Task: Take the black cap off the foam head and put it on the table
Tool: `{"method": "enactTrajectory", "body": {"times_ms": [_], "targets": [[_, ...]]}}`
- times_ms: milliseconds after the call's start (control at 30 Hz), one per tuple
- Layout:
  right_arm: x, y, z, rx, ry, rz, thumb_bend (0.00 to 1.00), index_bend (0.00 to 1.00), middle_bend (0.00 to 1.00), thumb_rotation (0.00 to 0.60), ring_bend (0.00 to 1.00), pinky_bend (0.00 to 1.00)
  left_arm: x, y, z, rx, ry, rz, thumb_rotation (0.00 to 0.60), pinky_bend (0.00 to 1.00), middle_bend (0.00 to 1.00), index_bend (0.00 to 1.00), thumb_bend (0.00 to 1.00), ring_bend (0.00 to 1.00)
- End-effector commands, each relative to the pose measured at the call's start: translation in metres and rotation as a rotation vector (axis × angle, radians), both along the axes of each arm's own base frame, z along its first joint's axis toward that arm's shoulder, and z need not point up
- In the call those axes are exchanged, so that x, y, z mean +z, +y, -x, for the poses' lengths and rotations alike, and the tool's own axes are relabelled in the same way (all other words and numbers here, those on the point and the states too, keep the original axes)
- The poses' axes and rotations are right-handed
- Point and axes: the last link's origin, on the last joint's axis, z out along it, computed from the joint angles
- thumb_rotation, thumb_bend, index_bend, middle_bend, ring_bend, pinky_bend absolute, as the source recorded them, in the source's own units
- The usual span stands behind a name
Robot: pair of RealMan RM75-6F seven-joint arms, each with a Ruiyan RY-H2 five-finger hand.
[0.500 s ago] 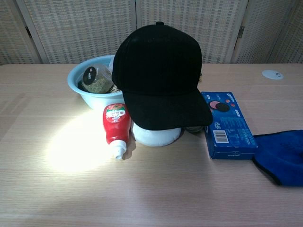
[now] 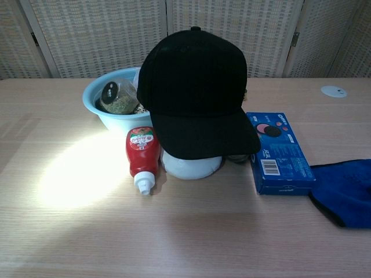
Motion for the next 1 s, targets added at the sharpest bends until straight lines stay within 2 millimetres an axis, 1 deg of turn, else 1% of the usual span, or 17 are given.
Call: {"method": "enactTrajectory", "body": {"times_ms": [33,167,267,333,467,667,1000], "targets": [[-0.004,-0.004,-0.006,0.026,0.0,-0.017,0.0,0.23,0.12,0.6,0.0,0.0,0.0,0.0,0.0,-0.001,-0.001,-0.001,0.6,0.0,0.0,0.0,0.25,0.0],[-0.012,-0.012,-0.016,0.063,-0.006,-0.048,0.01,0.23,0.12,0.6,0.0,0.0,0.0,-0.001,0.001,0.003,-0.001,-0.002,0.6,0.0,0.0,0.0,0.25,0.0],[-0.019,-0.019,-0.025,0.106,-0.002,-0.074,0.09,0.23,0.13,0.6,0.0,0.0,0.0,-0.002,0.001,0.002,-0.003,-0.002,0.6,0.0,0.0,0.0,0.25,0.0],[-0.025,-0.025,-0.033,0.142,-0.002,-0.089,0.1,0.26,0.14,0.6,0.0,0.0,0.0,-0.002,0.001,0.003,-0.002,-0.003,0.6,0.0,0.0,0.0,0.25,0.0],[-0.037,-0.035,-0.047,0.204,0.007,-0.112,0.09,0.27,0.16,0.6,0.0,0.0,0.0,-0.003,0.0,0.003,-0.001,-0.004,0.6,0.0,0.0,0.0,0.25,0.0],[-0.054,-0.05,-0.066,0.299,0.043,-0.103,0.0,0.27,0.16,0.6,0.0,0.0,0.001,-0.005,0.0,0.009,0.0,-0.009,0.6,0.0,0.0,0.0,0.25,0.0],[-0.083,-0.067,-0.092,0.402,0.054,-0.089,0.0,0.27,0.17,0.6,0.0,0.0,0.003,-0.009,0.002,0.022,0.003,-0.011,0.6,0.0,0.0,0.0,0.25,0.0]]}}
